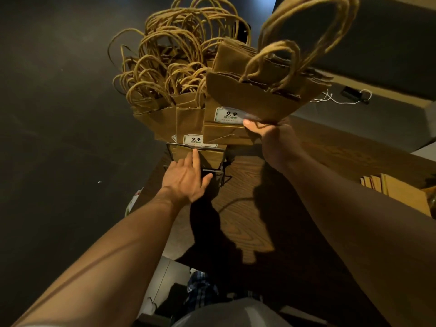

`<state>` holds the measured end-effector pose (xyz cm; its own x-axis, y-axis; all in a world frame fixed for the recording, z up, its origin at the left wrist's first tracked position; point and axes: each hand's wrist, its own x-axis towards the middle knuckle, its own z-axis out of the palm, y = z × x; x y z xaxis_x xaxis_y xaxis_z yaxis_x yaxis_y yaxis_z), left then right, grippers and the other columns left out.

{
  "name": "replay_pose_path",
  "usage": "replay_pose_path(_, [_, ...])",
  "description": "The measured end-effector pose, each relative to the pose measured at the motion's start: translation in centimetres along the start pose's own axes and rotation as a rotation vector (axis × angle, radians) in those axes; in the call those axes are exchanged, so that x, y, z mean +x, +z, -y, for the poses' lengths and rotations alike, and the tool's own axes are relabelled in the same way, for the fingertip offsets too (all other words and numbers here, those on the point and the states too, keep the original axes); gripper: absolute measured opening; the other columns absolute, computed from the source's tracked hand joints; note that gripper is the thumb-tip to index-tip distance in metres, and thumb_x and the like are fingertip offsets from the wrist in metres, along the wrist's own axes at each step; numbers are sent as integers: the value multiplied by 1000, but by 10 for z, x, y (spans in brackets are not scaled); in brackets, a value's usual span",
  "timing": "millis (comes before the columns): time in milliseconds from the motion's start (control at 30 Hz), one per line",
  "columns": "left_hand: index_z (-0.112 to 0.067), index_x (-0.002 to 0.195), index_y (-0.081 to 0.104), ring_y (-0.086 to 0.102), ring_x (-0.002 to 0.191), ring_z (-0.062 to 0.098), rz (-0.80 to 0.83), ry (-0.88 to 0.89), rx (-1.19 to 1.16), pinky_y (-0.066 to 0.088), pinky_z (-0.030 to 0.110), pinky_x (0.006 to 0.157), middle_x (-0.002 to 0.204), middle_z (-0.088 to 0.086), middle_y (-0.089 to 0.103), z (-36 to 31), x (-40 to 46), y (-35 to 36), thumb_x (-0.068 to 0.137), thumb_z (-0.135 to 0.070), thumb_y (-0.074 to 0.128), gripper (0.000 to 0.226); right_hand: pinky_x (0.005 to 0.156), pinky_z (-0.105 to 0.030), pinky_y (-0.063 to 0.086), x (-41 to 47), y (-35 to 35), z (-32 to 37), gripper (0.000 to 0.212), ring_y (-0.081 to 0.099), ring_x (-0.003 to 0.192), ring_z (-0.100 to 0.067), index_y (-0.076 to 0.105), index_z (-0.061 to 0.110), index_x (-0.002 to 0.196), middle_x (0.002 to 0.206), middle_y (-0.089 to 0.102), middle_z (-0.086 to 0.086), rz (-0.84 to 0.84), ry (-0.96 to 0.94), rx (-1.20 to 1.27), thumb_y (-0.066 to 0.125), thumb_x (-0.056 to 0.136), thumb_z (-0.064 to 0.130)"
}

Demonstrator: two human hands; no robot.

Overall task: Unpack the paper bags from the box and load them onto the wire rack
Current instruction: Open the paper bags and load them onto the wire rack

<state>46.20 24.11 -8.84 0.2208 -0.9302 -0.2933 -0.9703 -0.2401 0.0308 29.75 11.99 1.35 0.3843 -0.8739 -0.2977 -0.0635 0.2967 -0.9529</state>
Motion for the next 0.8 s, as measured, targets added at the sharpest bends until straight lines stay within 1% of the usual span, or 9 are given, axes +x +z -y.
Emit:
replay_pose_path(67, [3, 155, -4, 36, 140, 34, 49, -14, 35, 33, 44, 109, 161, 21, 22, -2, 1, -2, 100, -61, 18, 88, 110, -43, 39, -4, 4, 4, 21, 58, 117, -23, 66, 20, 92, 107, 67, -2, 11, -18, 19, 48, 96, 11])
replay_pose_path(133, [5, 153, -10, 26, 146, 34, 81, -4, 76, 29, 44, 111, 163, 21, 14, -4, 1, -1, 98, -66, 17, 94, 108, -44, 42, -5, 6, 4, 9, 60, 112, -24, 66, 23, 85, 101, 68, 0, -13, -35, 7, 60, 86, 17])
replay_pose_path(200, [4, 154, -10, 22, 148, 34, 108, 37, 86, 28, 45, 113, 164, 22, 10, -1, 0, -3, 96, -69, 18, 97, 105, -48, 45, -3, 6, 1, 11, 63, 104, -23, 67, 22, 84, 94, 70, 1, -57, -36, -5, 67, 87, 11])
replay_pose_path(300, [-5, 156, 2, 31, 144, 36, 110, 97, 92, 31, 46, 110, 164, 22, 10, 7, 1, -5, 94, -73, 21, 94, 107, -47, 43, -1, 6, -3, 17, 60, 114, -27, 66, 16, 97, 111, 68, -8, -4, -16, 47, 51, 95, 7])
replay_pose_path(467, [-12, 156, -16, 50, 132, 35, 186, -2, 38, 44, 42, 99, 166, 16, -6, -2, 11, -9, 87, -83, 23, 107, 108, -47, 41, 9, 0, -16, 29, 55, 121, -33, 58, 9, 113, 128, 58, -17, 28, 95, 104, 38, 94, -1])
replay_pose_path(533, [-16, 157, -14, 44, 137, 36, 200, -31, 7, 44, 43, 102, 166, 14, -6, -5, 17, -11, 83, -87, 26, 110, 104, -45, 45, 13, -1, -22, 42, 59, 115, -29, 52, 3, 125, 130, 59, -17, 51, 157, 73, 48, 83, 2])
replay_pose_path(667, [-42, 155, -13, 36, 142, 40, 326, -21, 15, 41, 46, 105, 166, 11, -12, -5, 27, -16, 81, -89, 25, 95, 94, -45, 54, 17, 2, -29, 34, 66, 101, -25, 61, 1, 114, 108, 67, -13, -25, 92, -169, 70, 84, 15])
replay_pose_path(733, [-45, 156, -5, 30, 145, 40, 385, -27, 21, 38, 49, 107, 166, 8, -11, -5, 29, -20, 82, -88, 26, 91, 90, -42, 56, 23, 7, -32, 33, 68, 98, -25, 63, 1, 108, 104, 69, -12, -20, 94, -190, 74, 83, 20])
replay_pose_path(800, [-45, 156, 10, 22, 149, 37, 418, -26, -3, 32, 51, 110, 167, 6, -3, -7, 29, -22, 82, -88, 28, 88, 82, -33, 59, 29, 13, -34, 41, 66, 96, -24, 62, -4, 116, 112, 68, -17, -42, 131, -194, 74, 84, 19])
